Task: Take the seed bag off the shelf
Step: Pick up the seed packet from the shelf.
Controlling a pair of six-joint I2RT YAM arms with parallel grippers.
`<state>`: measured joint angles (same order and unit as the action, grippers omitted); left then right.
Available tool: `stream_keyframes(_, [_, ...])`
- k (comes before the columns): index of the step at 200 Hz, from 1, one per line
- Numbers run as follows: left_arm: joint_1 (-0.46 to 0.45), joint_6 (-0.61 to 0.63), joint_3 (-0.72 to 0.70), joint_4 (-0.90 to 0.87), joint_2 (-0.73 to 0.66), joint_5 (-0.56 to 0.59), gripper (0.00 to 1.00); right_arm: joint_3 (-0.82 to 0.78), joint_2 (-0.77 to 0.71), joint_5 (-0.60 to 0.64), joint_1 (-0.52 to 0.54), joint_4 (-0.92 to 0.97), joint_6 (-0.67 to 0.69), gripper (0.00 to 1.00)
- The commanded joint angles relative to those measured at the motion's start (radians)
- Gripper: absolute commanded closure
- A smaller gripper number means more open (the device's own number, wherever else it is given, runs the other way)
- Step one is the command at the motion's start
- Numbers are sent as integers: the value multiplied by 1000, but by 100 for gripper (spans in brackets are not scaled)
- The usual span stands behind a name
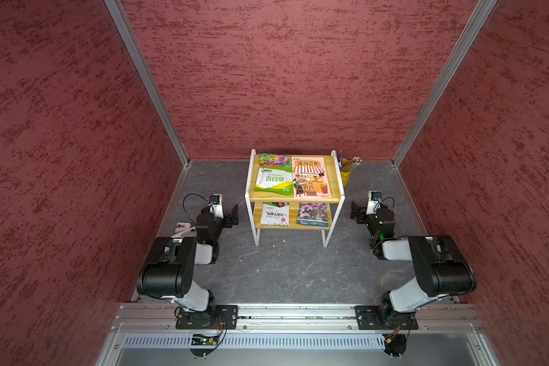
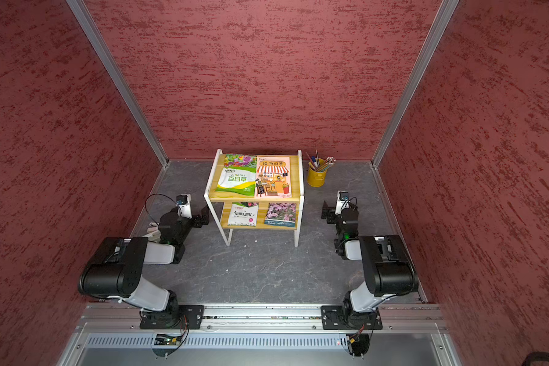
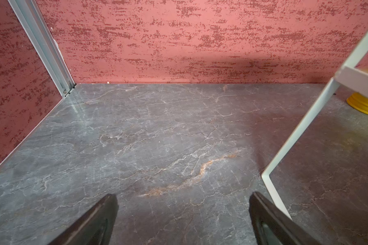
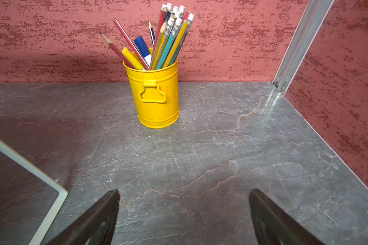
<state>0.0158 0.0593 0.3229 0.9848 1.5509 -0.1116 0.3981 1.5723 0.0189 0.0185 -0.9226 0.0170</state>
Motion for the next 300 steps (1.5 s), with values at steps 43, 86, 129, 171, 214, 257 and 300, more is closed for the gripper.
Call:
stream_keyframes(43, [10,-1,28,-28,-14,-19,0,-12,-24,-13,4,5,9,2])
stream_keyframes(86, [13,-4,36,-45,-15,-21,0,-12,-24,-13,4,5,9,2])
stream_keyframes(129, [45,-50,65,-94,-12,-19,0,-12,-24,-13,4,4,9,2])
stream_keyframes(171, [72,-130,-4,-83,-141,111,0,17,-300,160,0,326,-110,2])
stream_keyframes(214, [133,-456,314,-959,-420,157,0,179,-576,227,18,830,-211,1])
stream_keyframes(257, [158,-588,881,-1697,-311,-73,0,490,-584,141,19,1373,-371,1])
stream_keyframes(300, [121,-633,1455,-2159,-158,-382,0,753,-445,22,19,1727,-394,2])
